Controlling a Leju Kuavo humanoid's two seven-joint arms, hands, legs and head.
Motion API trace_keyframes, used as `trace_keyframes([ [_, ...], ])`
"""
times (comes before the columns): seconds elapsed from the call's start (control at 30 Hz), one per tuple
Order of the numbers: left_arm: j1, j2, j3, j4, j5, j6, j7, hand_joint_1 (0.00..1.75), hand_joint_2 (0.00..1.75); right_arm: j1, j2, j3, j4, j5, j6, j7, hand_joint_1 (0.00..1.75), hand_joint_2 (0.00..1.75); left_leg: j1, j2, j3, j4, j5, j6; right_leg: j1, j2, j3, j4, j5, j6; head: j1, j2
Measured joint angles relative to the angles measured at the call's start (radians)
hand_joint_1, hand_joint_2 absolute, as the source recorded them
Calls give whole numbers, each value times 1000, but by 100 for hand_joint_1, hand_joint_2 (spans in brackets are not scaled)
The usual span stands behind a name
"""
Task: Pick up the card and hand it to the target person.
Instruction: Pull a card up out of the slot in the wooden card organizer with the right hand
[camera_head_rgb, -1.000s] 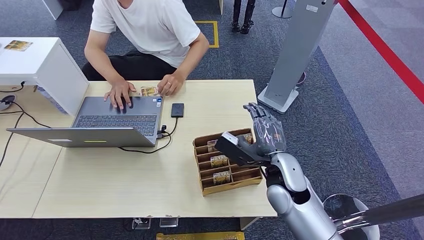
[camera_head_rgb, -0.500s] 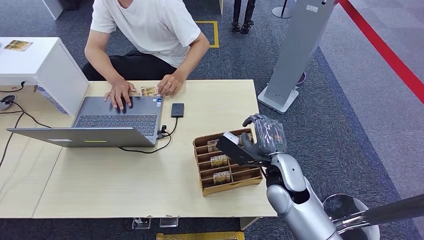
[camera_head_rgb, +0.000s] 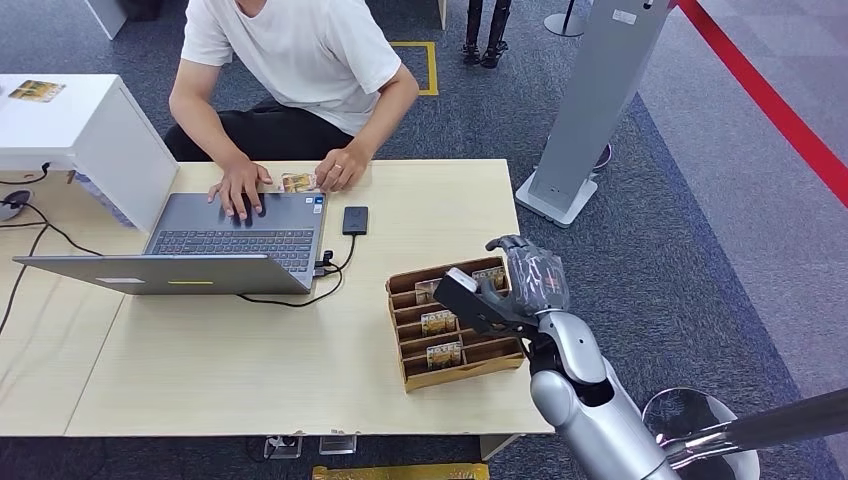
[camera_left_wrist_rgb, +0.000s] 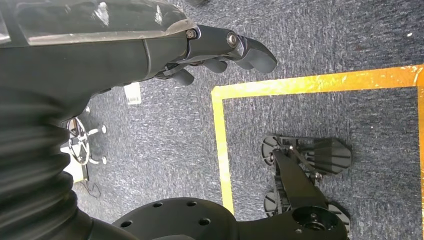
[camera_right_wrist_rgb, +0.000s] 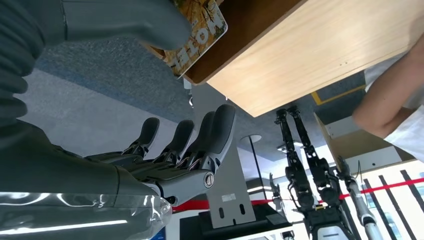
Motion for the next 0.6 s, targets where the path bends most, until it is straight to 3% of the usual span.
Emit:
trace_keyframes([
  [0.27,0,0,-1,0,-1,0,0,0,175,0,0,0,4,-1,1,1,72,175,0,0,0,0,0,0,0,0,0,0,0,0,0,0],
  [0.6,-4,0,-8,0,-8,-1,4,0,175,18,-2,-13,22,-10,-14,5,85,175,0,-1,0,0,0,0,0,-1,0,0,0,0,0,0],
])
